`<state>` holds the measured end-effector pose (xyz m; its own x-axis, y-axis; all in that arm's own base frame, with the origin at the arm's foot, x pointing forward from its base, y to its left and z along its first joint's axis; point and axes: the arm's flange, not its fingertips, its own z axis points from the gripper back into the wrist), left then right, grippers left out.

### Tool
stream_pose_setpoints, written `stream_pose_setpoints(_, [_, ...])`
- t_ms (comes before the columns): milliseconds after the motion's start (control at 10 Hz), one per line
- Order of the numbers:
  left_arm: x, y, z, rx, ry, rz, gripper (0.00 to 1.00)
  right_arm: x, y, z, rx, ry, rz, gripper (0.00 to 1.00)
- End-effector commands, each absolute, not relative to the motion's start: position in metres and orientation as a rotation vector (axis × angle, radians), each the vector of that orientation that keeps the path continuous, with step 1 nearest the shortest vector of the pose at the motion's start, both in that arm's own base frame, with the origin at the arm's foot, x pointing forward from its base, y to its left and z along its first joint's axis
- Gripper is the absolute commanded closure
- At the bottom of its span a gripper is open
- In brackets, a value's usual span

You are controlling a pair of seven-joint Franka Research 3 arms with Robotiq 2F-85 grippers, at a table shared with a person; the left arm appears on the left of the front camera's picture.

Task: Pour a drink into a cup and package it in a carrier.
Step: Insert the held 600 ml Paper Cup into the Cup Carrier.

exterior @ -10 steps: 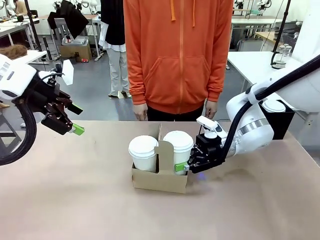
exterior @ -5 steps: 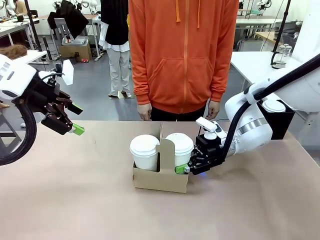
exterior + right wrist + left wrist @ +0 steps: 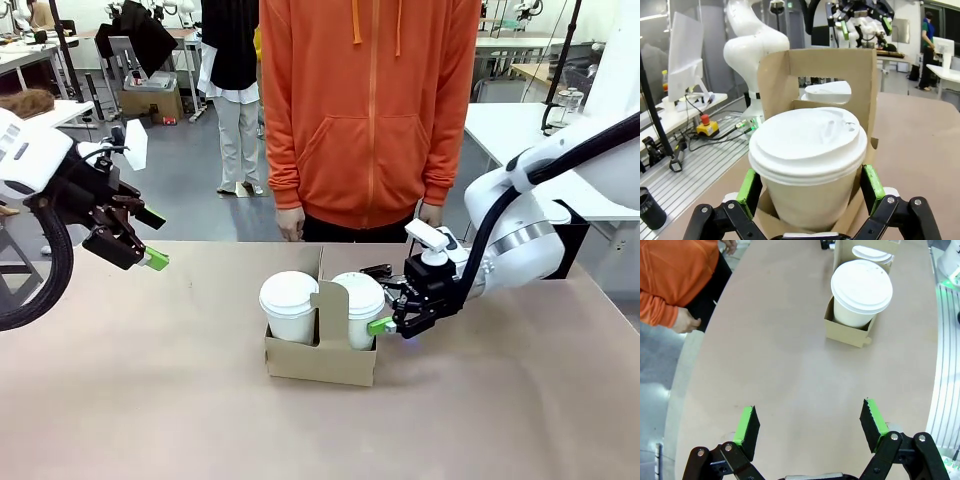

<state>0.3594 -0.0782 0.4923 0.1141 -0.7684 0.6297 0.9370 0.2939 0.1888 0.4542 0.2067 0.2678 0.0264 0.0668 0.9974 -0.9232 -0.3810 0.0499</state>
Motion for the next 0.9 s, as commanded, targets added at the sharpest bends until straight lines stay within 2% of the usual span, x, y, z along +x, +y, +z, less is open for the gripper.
stream_pose_setpoints(0, [0.362, -0.078, 0.492, -0.296, -0.731, -1.281, 0.00, 0.450, 0.177, 0.283, 1.393, -0.898, 1.501, 0.00])
stream_pose_setpoints(200, [0.362, -0.078, 0.492, -0.296, -0.731, -1.281, 0.00, 0.450, 0.147, 0.300, 1.258, -0.880, 1.461, 0.00])
stream_pose_setpoints(400, [0.362, -0.078, 0.492, -0.296, -0.731, -1.281, 0.00, 0.436, 0.102, 0.333, 1.017, -0.881, 1.329, 0.00])
stream_pose_setpoints(600, [0.362, -0.078, 0.492, -0.296, -0.731, -1.281, 0.00, 0.409, 0.039, 0.369, 0.709, -0.817, 0.994, 0.00])
stream_pose_setpoints(800, [0.362, -0.078, 0.492, -0.296, -0.731, -1.281, 0.00, 0.398, -0.007, 0.377, 0.557, -0.767, 0.752, 0.00])
